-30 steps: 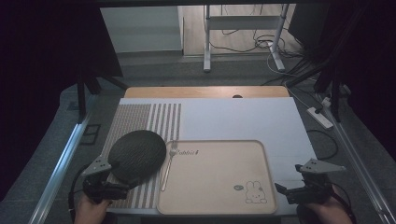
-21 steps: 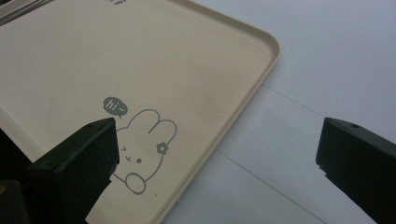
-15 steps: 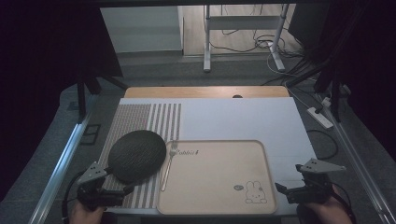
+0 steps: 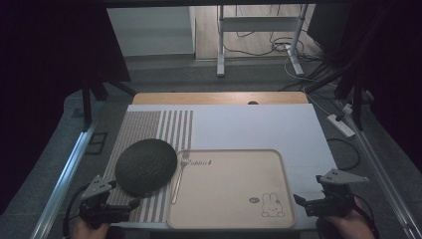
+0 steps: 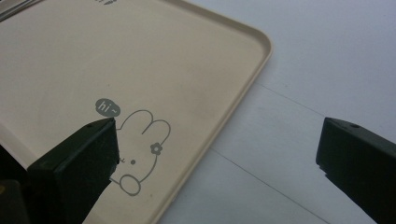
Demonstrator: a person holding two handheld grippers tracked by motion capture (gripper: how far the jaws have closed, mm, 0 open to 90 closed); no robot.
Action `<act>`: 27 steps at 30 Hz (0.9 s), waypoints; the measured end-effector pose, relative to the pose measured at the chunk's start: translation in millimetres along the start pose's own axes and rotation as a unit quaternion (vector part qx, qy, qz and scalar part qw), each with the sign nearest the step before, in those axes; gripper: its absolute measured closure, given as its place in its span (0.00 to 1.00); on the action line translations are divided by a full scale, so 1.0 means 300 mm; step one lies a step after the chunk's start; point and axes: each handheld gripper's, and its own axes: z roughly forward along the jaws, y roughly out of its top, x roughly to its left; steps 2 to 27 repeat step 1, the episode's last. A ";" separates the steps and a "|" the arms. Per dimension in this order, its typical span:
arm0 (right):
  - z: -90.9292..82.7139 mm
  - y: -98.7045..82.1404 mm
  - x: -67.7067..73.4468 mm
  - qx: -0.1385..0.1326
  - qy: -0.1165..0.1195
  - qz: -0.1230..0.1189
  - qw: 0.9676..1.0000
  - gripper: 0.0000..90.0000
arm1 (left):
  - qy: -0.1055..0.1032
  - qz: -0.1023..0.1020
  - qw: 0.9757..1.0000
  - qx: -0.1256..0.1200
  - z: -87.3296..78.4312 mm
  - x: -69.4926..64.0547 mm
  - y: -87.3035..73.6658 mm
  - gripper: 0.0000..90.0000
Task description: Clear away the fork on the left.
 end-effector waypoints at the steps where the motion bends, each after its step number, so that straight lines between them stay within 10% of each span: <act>1: 0.002 -0.001 -0.001 0.000 0.000 0.000 1.000 0.00 | 0.000 0.000 1.000 0.001 0.001 -0.001 0.001 0.00; 27: 0.002 -0.001 -0.001 0.000 0.000 0.000 1.000 0.00 | 0.000 0.000 1.000 0.001 0.001 -0.001 0.001 0.00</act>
